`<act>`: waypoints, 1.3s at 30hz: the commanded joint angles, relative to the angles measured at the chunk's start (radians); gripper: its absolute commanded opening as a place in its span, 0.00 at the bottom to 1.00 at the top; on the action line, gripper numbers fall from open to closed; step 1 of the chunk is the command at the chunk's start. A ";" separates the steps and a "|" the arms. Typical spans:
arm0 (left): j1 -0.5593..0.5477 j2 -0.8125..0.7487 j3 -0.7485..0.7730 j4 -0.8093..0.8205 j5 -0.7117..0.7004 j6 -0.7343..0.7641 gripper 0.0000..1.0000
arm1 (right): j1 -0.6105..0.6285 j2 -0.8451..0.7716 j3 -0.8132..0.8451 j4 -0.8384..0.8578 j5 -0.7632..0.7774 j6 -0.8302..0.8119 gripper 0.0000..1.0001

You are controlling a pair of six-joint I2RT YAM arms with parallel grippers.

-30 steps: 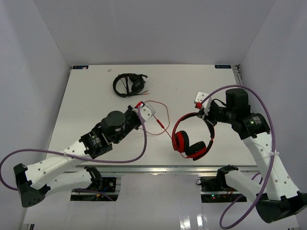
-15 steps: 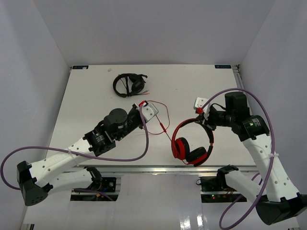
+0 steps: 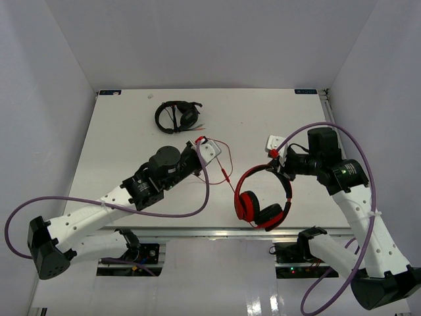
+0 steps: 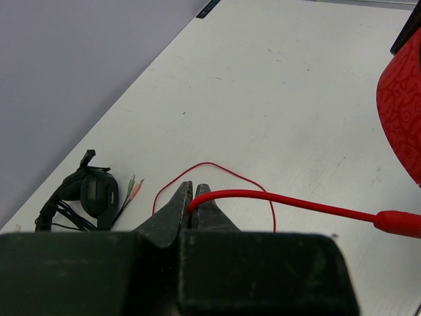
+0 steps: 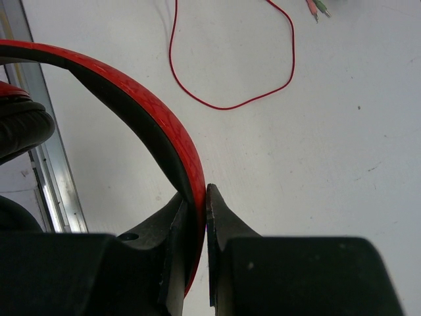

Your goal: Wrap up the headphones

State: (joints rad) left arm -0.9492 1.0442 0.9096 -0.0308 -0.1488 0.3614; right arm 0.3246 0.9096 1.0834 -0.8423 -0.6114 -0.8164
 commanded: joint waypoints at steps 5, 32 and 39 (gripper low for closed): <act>0.012 0.074 0.028 0.052 0.057 -0.037 0.00 | 0.014 -0.045 -0.016 -0.016 -0.115 0.014 0.08; 0.044 0.100 -0.440 0.623 0.318 -0.428 0.21 | -0.098 0.161 0.262 0.192 -0.467 0.549 0.08; 0.044 0.141 -0.467 0.701 0.326 -0.434 0.39 | -0.135 0.178 0.305 0.246 -0.500 0.646 0.08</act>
State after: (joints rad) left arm -0.9114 1.1777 0.4534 0.5808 0.1515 -0.0485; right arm 0.2117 1.0931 1.3210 -0.6770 -1.0090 -0.3071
